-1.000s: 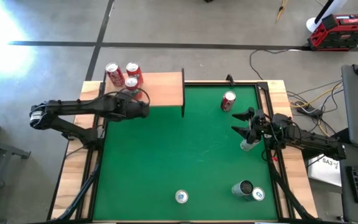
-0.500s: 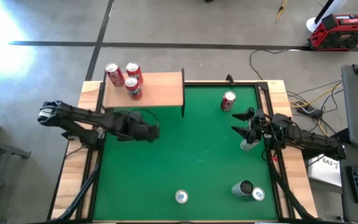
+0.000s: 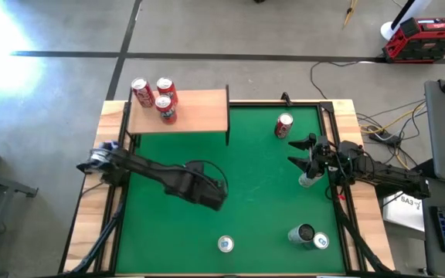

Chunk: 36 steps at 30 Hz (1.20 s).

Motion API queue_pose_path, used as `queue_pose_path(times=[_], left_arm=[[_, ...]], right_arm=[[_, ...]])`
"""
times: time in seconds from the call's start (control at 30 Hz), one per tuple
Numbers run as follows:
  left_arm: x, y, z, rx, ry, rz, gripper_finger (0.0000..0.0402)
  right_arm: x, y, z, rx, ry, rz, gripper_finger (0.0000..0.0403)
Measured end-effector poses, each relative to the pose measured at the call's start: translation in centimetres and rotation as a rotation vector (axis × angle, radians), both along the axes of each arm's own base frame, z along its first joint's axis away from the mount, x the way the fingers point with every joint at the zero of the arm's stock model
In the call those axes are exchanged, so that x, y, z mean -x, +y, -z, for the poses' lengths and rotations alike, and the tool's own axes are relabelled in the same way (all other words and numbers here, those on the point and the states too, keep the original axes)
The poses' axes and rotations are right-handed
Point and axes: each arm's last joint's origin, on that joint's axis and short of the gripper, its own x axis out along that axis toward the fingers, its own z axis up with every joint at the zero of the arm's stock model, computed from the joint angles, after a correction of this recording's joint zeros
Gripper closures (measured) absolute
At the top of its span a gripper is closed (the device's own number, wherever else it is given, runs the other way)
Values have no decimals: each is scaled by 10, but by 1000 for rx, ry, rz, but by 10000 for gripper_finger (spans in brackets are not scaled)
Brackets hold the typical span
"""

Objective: Place canned beverage on shelf
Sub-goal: Put the left blue soda can on the shelf

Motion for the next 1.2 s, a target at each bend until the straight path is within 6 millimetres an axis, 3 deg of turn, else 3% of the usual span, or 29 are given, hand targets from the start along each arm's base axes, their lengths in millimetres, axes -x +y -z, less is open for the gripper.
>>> queue_pose_path(times=[0.33, 0.5, 0.8, 1.2], left_arm=[[-35, -54, -6, 69, -87, -39, 124], [-47, -75, 3, 142, -88, -38, 138], [-51, -101, 26, 289, -56, -42, 155], [-59, -115, 25, 360, -156, 40, 189]], right_arm=[[0, 0, 0, 0, 0, 0, 21], [0, 0, 0, 0, 0, 0, 21], [0, 0, 0, 0, 1, 1, 21], [0, 0, 0, -1, 2, 1, 21]])
